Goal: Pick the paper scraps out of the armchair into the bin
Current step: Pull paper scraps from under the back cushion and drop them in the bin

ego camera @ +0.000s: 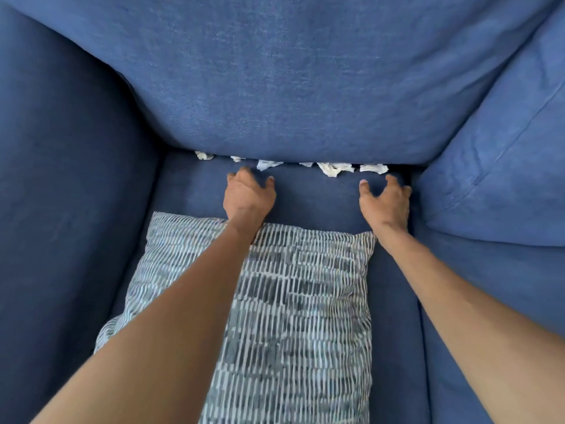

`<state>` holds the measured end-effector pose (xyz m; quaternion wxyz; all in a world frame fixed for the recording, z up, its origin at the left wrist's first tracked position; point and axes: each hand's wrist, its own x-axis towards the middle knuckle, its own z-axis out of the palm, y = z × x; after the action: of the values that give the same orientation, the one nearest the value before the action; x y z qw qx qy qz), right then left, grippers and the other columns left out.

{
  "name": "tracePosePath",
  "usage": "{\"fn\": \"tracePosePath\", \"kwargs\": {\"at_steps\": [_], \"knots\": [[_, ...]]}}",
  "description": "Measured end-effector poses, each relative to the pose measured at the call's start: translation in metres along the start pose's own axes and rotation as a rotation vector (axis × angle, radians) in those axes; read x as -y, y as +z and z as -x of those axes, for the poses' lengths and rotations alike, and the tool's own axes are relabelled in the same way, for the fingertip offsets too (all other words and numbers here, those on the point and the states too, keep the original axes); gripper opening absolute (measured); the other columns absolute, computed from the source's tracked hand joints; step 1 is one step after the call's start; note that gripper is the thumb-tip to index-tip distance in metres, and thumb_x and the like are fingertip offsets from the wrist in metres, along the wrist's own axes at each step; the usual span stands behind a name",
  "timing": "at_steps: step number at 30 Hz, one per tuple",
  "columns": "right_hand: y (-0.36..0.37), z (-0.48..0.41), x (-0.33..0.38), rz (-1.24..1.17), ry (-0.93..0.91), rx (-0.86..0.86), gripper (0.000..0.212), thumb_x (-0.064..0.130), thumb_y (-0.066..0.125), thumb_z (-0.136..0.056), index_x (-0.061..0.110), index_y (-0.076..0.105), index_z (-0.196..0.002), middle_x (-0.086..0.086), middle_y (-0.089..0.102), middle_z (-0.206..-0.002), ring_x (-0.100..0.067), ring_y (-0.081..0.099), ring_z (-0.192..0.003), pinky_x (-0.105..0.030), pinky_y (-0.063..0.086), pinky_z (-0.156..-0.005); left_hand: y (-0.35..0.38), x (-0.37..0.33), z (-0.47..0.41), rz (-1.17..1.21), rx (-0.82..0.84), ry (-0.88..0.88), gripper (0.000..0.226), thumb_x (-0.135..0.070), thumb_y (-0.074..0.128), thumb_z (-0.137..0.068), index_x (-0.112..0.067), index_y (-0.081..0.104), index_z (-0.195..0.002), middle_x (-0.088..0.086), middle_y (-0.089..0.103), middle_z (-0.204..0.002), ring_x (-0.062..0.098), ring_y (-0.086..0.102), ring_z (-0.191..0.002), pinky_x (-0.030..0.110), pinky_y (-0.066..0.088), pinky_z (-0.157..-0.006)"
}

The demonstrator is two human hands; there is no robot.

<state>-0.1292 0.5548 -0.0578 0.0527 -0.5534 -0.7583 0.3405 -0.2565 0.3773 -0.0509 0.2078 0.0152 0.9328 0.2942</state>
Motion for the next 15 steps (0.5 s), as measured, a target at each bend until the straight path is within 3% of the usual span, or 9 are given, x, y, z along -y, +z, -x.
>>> {"fn": "tracePosePath", "kwargs": {"at_steps": [4, 8, 12, 15], "knots": [[0.015, -0.034, -0.003, -0.051, 0.03, -0.087, 0.054, 0.052, 0.062, -0.089, 0.021, 0.059, -0.133, -0.016, 0.052, -0.136, -0.034, 0.054, -0.122, -0.036, 0.044, -0.1, 0.024, -0.007, -0.022, 0.031, -0.138, -0.027, 0.05, -0.05, 0.069, -0.086, -0.017, 0.063, -0.123, 0.007, 0.061, -0.128, 0.026, 0.058, -0.118, 0.036, 0.047, -0.094], [0.031, -0.048, -0.006, -0.15, 0.059, -0.184, 0.048, 0.061, 0.069, -0.076, 0.031, 0.072, -0.112, -0.007, 0.067, -0.12, -0.032, 0.062, -0.11, -0.04, 0.054, -0.091, 0.042, -0.009, -0.032, 0.133, -0.309, -0.09, 0.041, -0.055, 0.073, -0.079, -0.019, 0.072, -0.099, 0.003, 0.068, -0.11, 0.026, 0.066, -0.101, 0.031, 0.043, -0.075], [0.036, -0.048, -0.007, -0.225, 0.085, -0.264, 0.037, 0.053, 0.074, -0.077, 0.034, 0.076, -0.109, 0.001, 0.075, -0.11, -0.024, 0.065, -0.107, -0.029, 0.051, -0.089, 0.046, -0.009, -0.04, 0.17, -0.337, -0.127, 0.026, -0.044, 0.072, -0.082, -0.019, 0.074, -0.08, 0.003, 0.072, -0.093, 0.027, 0.068, -0.09, 0.031, 0.043, -0.069], [0.032, -0.046, -0.005, -0.291, 0.097, -0.271, 0.028, 0.045, 0.077, -0.08, 0.029, 0.079, -0.103, 0.002, 0.078, -0.099, -0.022, 0.069, -0.097, -0.026, 0.051, -0.086, 0.043, -0.01, -0.039, 0.178, -0.309, -0.109, 0.021, -0.04, 0.072, -0.083, -0.019, 0.075, -0.081, 0.002, 0.074, -0.089, 0.025, 0.07, -0.089, 0.032, 0.048, -0.071]]}}
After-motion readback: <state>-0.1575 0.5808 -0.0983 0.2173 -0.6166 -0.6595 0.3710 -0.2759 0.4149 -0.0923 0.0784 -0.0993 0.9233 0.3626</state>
